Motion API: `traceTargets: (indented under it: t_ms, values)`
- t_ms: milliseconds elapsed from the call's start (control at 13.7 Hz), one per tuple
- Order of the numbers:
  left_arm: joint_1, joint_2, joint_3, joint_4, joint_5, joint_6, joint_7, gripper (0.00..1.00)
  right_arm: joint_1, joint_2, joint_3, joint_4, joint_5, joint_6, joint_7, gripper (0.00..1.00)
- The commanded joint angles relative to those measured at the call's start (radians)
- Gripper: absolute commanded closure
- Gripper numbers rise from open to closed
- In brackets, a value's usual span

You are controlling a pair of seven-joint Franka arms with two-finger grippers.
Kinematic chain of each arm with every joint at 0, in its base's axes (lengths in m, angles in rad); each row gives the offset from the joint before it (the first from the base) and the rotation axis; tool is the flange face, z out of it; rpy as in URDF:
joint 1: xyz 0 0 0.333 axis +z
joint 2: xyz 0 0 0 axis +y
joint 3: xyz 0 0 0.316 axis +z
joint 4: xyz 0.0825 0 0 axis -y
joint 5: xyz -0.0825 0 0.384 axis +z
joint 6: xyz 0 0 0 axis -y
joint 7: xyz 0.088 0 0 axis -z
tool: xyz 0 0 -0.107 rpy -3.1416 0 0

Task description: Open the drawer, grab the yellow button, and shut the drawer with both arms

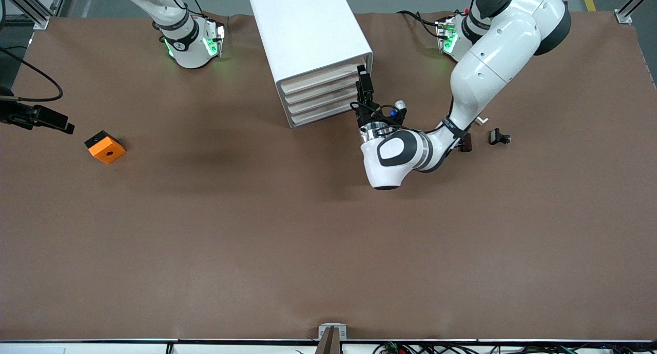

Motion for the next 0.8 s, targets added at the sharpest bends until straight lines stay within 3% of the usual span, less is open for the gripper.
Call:
traceTargets:
  t_ms: [0,146,437,729]
  values:
    - [-0.019,-0.021,0.012,-0.042,-0.028,-0.009,-0.026,0.2,-0.02,0.008,0.015,0.02,-0.005,-0.017,0.0,0.0]
    - [-0.022,-0.022,0.012,-0.044,-0.03,-0.009,-0.027,0.26,-0.014,0.009,0.016,0.028,-0.011,-0.011,0.007,0.0]
    - [-0.03,-0.031,0.012,-0.044,-0.032,-0.029,-0.027,0.56,-0.017,0.011,0.016,0.028,-0.008,-0.013,0.001,0.0]
    - [-0.036,-0.034,0.012,-0.047,-0.057,-0.031,-0.026,0.71,-0.012,0.009,0.016,0.028,-0.008,-0.011,0.001,0.0]
